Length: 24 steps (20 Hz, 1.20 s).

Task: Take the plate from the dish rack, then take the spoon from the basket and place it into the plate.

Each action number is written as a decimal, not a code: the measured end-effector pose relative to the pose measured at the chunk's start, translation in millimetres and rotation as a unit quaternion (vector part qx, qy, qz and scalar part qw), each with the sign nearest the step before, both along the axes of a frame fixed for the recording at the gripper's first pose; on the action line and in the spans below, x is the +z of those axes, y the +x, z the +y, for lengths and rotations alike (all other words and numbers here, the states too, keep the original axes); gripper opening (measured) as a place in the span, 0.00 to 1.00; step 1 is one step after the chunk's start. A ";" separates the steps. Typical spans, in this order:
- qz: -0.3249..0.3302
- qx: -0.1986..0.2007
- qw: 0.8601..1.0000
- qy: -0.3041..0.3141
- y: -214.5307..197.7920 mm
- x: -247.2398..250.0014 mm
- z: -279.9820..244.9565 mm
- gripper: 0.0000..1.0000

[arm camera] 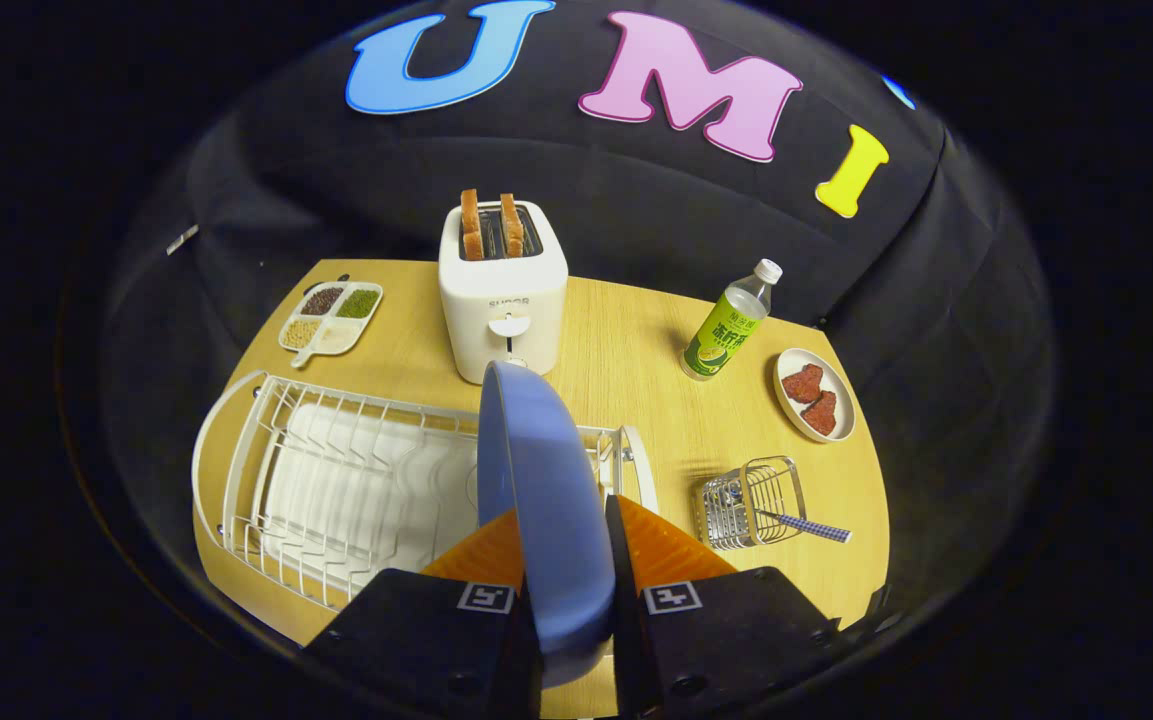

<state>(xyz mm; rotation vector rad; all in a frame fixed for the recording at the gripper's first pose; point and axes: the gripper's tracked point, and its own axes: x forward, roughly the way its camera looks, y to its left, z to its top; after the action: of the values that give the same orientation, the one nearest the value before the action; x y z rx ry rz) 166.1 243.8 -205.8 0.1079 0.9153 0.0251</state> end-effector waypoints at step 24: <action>0.035 0.028 0.963 0.264 -217.5 -4.6 -125.8 0.32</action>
<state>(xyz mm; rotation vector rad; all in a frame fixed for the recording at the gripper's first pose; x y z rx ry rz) -51.5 118.0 -210.3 0.5833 0.9646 0.3209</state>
